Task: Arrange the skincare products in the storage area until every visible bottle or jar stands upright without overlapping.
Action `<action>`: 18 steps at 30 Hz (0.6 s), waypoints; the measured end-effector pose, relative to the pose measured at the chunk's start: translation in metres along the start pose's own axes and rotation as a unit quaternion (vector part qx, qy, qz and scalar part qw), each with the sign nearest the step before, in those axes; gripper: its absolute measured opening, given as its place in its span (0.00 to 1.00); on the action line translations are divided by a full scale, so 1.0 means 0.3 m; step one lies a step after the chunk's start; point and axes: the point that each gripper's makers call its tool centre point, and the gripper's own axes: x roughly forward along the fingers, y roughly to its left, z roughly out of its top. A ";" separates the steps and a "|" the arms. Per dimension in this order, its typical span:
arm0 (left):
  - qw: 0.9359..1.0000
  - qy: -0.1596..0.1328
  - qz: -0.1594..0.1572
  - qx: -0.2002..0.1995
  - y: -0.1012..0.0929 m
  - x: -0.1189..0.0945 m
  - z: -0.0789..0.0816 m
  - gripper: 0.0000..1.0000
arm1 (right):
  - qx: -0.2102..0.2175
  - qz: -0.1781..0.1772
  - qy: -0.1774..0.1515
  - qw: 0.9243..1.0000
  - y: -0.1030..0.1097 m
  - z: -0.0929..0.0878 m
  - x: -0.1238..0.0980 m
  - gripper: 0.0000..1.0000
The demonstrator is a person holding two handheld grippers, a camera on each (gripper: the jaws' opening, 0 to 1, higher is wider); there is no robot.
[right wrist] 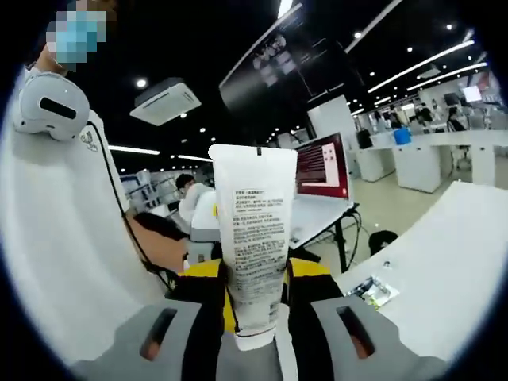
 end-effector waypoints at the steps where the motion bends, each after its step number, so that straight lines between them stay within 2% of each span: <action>1: 1.000 -0.003 0.023 -0.002 0.020 0.005 0.003 0.34 | 0.010 -0.014 -0.004 1.000 -0.011 0.010 0.001 0.27; 2: 0.999 0.004 0.036 0.008 0.030 0.008 -0.002 0.34 | 0.019 -0.024 -0.029 0.999 -0.016 0.040 0.006 0.27; 3: 0.999 0.007 0.047 0.014 0.036 0.011 -0.004 0.33 | 0.029 -0.039 -0.032 0.998 -0.027 0.047 0.008 0.26; 4: 0.998 0.005 0.059 0.001 0.038 0.016 -0.002 0.33 | 0.046 -0.052 -0.015 0.997 -0.038 0.030 0.013 0.26; 5: 0.998 -0.001 0.070 -0.007 0.046 0.017 0.003 0.33 | 0.048 -0.055 -0.022 0.997 -0.039 0.037 0.019 0.26; 6: 0.996 -0.002 0.085 0.007 0.058 0.015 0.006 0.33 | 0.045 -0.056 -0.022 0.997 -0.037 0.041 0.020 0.26; 7: 0.994 0.011 0.105 0.022 0.065 0.014 -0.004 0.33 | 0.061 -0.076 -0.040 0.994 -0.054 0.061 0.019 0.24; 9: 0.992 0.021 0.118 0.025 0.064 0.016 -0.013 0.33 | 0.080 -0.080 -0.046 0.993 -0.056 0.072 0.019 0.23; 10: 0.990 0.028 0.134 0.046 0.070 0.015 -0.016 0.33 | 0.091 -0.096 -0.044 0.990 -0.069 0.072 0.015 0.23; 12: 0.988 0.026 0.147 0.038 0.075 0.012 -0.013 0.33 | 0.103 -0.112 -0.038 0.988 -0.073 0.061 0.013 0.20; 13: 0.987 0.026 0.150 0.045 0.078 0.009 -0.012 0.33 | 0.092 -0.124 -0.038 0.987 -0.074 0.062 0.009 0.19; 18: 0.980 0.046 0.175 0.086 0.100 -0.004 -0.023 0.34 | 0.093 -0.138 -0.024 0.986 -0.072 0.048 0.005 0.12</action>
